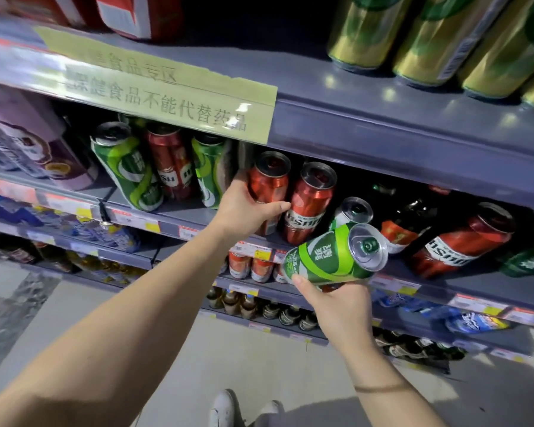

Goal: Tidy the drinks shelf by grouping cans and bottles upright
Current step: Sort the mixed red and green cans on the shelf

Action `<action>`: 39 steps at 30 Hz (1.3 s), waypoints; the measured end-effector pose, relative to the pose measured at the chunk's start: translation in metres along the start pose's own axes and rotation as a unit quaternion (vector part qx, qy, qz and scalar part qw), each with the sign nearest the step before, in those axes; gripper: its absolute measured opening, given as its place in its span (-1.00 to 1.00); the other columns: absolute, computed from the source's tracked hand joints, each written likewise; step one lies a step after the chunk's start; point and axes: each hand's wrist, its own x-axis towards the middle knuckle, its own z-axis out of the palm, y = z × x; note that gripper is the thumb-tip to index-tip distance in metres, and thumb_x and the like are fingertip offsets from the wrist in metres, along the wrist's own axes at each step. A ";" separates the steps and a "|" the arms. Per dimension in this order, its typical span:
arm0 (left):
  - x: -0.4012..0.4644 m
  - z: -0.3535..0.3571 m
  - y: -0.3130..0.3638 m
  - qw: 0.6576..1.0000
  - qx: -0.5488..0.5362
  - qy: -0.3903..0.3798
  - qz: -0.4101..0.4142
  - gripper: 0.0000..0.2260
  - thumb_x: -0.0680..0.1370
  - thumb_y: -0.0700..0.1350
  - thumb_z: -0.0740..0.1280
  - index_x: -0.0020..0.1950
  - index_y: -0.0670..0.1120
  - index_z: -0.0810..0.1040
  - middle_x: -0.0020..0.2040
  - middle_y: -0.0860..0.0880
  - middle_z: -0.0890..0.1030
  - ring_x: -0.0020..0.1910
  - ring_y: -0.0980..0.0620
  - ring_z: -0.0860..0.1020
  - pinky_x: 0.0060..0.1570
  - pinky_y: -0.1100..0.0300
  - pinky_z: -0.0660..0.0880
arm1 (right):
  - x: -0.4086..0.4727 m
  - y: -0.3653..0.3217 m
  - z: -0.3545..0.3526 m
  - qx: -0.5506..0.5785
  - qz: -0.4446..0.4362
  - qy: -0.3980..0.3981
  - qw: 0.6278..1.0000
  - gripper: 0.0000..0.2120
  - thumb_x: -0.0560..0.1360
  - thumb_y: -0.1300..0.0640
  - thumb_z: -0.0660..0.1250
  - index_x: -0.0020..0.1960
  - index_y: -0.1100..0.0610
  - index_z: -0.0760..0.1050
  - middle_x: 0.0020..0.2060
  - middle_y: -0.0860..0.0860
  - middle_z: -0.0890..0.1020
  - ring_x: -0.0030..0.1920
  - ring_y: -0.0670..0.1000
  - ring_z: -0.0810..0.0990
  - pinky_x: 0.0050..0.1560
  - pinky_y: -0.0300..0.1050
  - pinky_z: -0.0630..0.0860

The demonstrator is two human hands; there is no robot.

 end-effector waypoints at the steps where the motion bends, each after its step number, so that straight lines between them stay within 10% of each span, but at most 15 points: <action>1: -0.002 -0.002 -0.001 1.000 -0.008 -0.010 -0.004 -0.49 0.33 -0.02 0.61 0.15 -0.11 0.48 -0.09 0.16 0.58 -0.12 0.30 0.58 -0.20 0.51 0.41 | 0.001 -0.003 0.003 0.000 -0.007 -0.015 1.000 -0.84 0.27 0.00 0.59 -0.23 -0.08 0.64 -0.31 -0.42 0.63 -0.17 -0.40 0.59 -0.16 -0.49 0.42; 7: -0.053 -0.052 -0.017 0.995 -0.097 -0.022 -0.025 -0.29 0.42 0.11 0.49 0.49 0.01 0.29 0.37 0.05 0.46 0.31 0.13 0.46 0.29 0.13 0.43 | 0.002 -0.024 0.047 -0.025 -0.038 -0.074 0.996 -0.75 0.26 0.02 0.59 -0.11 0.04 0.64 -0.28 -0.26 0.67 -0.20 -0.32 0.61 -0.24 -0.53 0.40; 12: -0.081 -0.112 -0.038 0.974 -0.151 -0.169 -0.014 -0.31 0.35 0.08 0.55 0.43 0.04 0.39 0.33 -0.01 0.54 0.31 0.08 0.51 0.24 0.08 0.48 | -0.001 -0.065 0.105 -0.058 -0.023 -0.109 0.992 -0.59 0.24 -0.16 0.50 0.01 -0.14 0.45 -0.15 -0.16 0.67 -0.13 -0.07 0.62 -0.18 -0.15 0.54; 16: -0.066 -0.126 -0.050 0.997 -0.055 -0.049 0.008 -0.39 0.26 0.10 0.62 0.24 0.06 0.47 0.08 0.16 0.62 0.07 0.34 0.55 0.09 0.29 0.51 | -0.001 -0.096 0.152 -0.125 -0.009 -0.111 0.986 -0.55 0.29 -0.02 0.41 0.16 -0.07 0.41 -0.02 -0.05 0.59 -0.11 0.04 0.57 -0.22 -0.19 0.35; 21: -0.042 -0.168 -0.081 0.999 -0.026 0.001 0.025 -0.40 0.21 0.19 0.58 0.18 0.05 0.52 0.03 0.14 0.63 0.07 0.15 0.59 0.08 0.11 0.52 | 0.010 -0.118 0.183 -0.127 -0.011 -0.193 0.973 -0.42 0.29 0.06 0.42 0.29 -0.15 0.38 0.08 -0.06 0.62 0.00 0.02 0.62 -0.03 -0.09 0.53; 24: -0.035 -0.191 -0.098 0.999 -0.035 -0.013 0.027 -0.48 0.26 0.15 0.59 0.14 0.11 0.53 -0.03 0.13 0.66 0.04 0.08 0.61 0.10 0.02 0.55 | 0.027 -0.146 0.178 -0.158 -0.075 -0.074 0.982 -0.46 0.40 0.16 0.36 0.36 -0.05 0.41 0.17 -0.05 0.58 0.16 0.01 0.53 0.24 -0.14 0.38; 27: -0.034 -0.203 -0.109 0.997 -0.057 -0.037 0.022 -0.50 0.31 0.00 0.62 0.19 0.08 0.54 -0.01 0.11 0.68 0.05 0.07 0.63 0.09 0.09 0.56 | 0.046 -0.188 0.177 -0.291 -0.144 0.026 0.945 -0.53 0.51 -0.01 0.31 0.39 0.05 0.38 0.20 0.13 0.57 0.29 0.17 0.44 0.42 0.00 0.19; 31: -0.037 -0.213 -0.115 0.997 -0.051 -0.057 0.019 -0.48 0.29 0.02 0.63 0.18 0.04 0.54 0.01 0.05 0.68 0.04 0.08 0.63 0.06 0.16 0.55 | 0.065 -0.220 0.186 -0.420 -0.105 -0.143 0.890 -0.54 0.63 -0.14 0.07 0.39 0.12 0.36 0.29 0.15 0.50 0.26 0.16 0.45 0.00 -0.09 0.27; 35: -0.039 -0.218 -0.121 0.997 -0.045 -0.067 0.018 -0.48 0.27 0.08 0.61 0.18 0.07 0.55 0.04 0.04 0.67 0.07 0.03 0.63 0.13 -0.04 0.56 | 0.078 -0.206 0.196 -0.473 -0.173 -0.069 0.861 -0.41 0.52 -0.26 0.20 0.50 -0.19 0.14 0.50 0.01 0.27 0.49 0.18 0.16 0.42 0.16 0.01; 39: -0.042 -0.217 -0.118 0.998 -0.040 -0.050 0.014 -0.51 0.30 0.02 0.63 0.17 0.10 0.55 0.01 0.13 0.67 0.06 0.09 0.61 0.14 0.06 0.54 | 0.066 -0.190 0.191 -0.426 -0.196 -0.021 0.883 -0.38 0.43 -0.28 0.33 0.40 -0.03 0.33 0.36 0.06 0.45 0.40 0.21 0.31 0.41 0.20 0.06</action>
